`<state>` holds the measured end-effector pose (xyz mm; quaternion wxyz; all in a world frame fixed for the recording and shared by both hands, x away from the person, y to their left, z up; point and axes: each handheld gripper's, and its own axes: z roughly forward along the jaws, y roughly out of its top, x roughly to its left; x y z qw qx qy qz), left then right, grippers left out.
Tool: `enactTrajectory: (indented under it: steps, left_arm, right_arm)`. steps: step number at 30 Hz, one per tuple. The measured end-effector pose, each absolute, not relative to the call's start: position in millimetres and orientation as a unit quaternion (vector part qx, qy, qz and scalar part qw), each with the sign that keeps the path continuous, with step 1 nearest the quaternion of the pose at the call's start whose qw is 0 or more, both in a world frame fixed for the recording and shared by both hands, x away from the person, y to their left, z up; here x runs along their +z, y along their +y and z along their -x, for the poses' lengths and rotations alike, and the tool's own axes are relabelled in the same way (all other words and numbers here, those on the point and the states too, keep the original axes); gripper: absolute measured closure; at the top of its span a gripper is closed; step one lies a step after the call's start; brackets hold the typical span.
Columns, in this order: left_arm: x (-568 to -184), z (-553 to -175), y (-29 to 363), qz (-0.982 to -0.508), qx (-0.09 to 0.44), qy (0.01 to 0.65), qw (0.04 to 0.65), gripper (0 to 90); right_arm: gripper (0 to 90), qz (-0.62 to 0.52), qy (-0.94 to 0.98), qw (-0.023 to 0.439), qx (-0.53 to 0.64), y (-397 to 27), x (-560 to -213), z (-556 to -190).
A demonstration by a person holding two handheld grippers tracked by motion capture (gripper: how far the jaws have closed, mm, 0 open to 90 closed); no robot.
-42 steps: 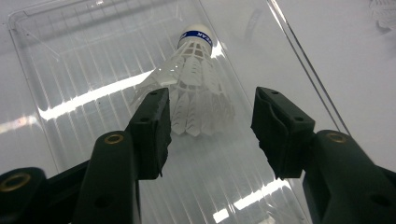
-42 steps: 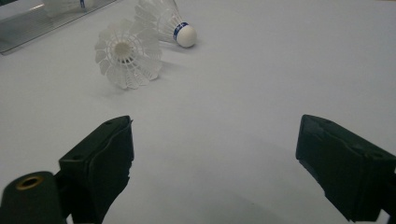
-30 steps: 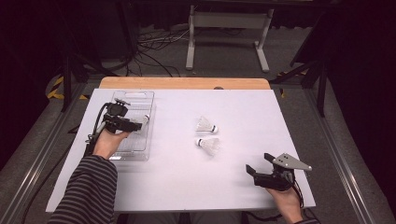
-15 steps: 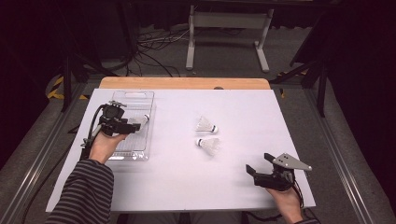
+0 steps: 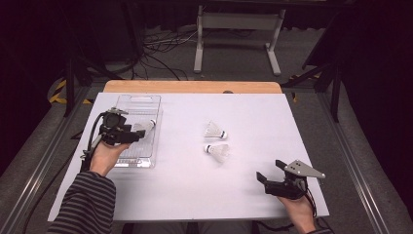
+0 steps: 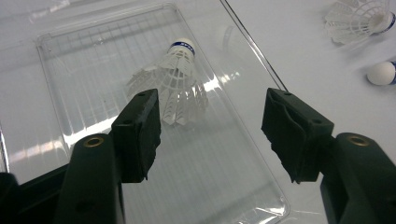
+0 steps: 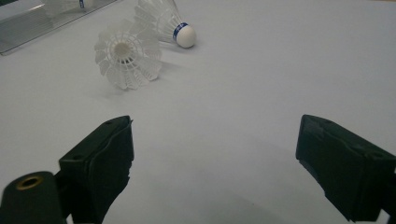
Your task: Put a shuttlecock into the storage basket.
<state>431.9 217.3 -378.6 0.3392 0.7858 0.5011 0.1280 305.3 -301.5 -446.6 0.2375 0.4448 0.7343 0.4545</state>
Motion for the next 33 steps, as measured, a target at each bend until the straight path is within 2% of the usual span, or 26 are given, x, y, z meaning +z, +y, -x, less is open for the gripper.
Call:
enactTrajectory:
  steps: [33]
  left_arm:
    - [-375.5, -395.4, 224.5, -0.773, 0.155, 0.471, 0.396, 36.6]
  right_arm:
    - [12.0, -0.447, 0.733, 0.237, 0.455, -301.8, -446.7, -305.2]
